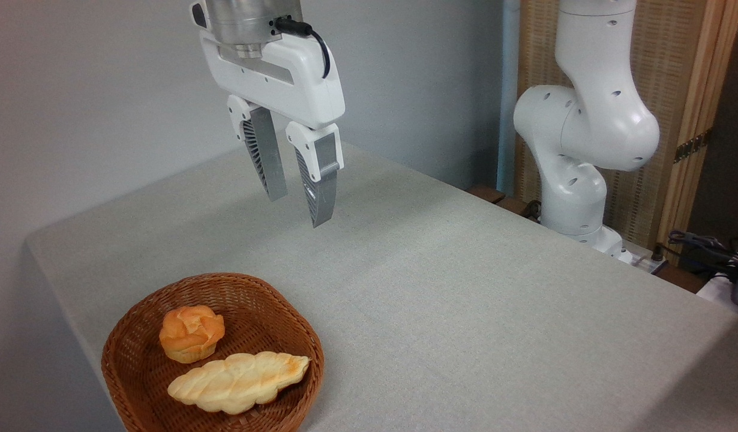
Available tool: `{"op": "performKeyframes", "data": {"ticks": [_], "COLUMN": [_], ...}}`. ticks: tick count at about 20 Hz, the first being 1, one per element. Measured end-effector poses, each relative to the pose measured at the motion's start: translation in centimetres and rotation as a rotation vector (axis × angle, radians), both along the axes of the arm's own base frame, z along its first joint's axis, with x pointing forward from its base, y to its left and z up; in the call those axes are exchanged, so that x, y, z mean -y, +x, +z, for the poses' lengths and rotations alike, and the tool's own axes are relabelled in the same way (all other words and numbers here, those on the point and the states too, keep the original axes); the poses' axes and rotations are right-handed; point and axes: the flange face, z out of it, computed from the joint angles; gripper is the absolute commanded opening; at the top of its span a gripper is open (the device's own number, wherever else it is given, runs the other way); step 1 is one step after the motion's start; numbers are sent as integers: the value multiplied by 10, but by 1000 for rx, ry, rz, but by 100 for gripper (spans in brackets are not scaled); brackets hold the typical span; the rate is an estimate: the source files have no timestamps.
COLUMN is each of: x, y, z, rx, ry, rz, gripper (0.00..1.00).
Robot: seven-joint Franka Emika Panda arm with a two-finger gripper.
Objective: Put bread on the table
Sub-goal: 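Lower the open gripper down into the basket over the round orange bun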
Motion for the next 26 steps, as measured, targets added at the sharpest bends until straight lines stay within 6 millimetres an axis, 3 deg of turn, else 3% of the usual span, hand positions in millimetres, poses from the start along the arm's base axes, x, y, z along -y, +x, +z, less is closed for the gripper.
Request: {"op": "performKeyframes", "data": {"ticks": [12, 17, 26], "x": [-1, 0, 15], "y": [1, 12, 59], "z": [1, 0, -50], "rx": [6, 84, 235], "ry": [0, -4, -14], "rz": [1, 4, -11], "gripper": [100, 100, 100]}}
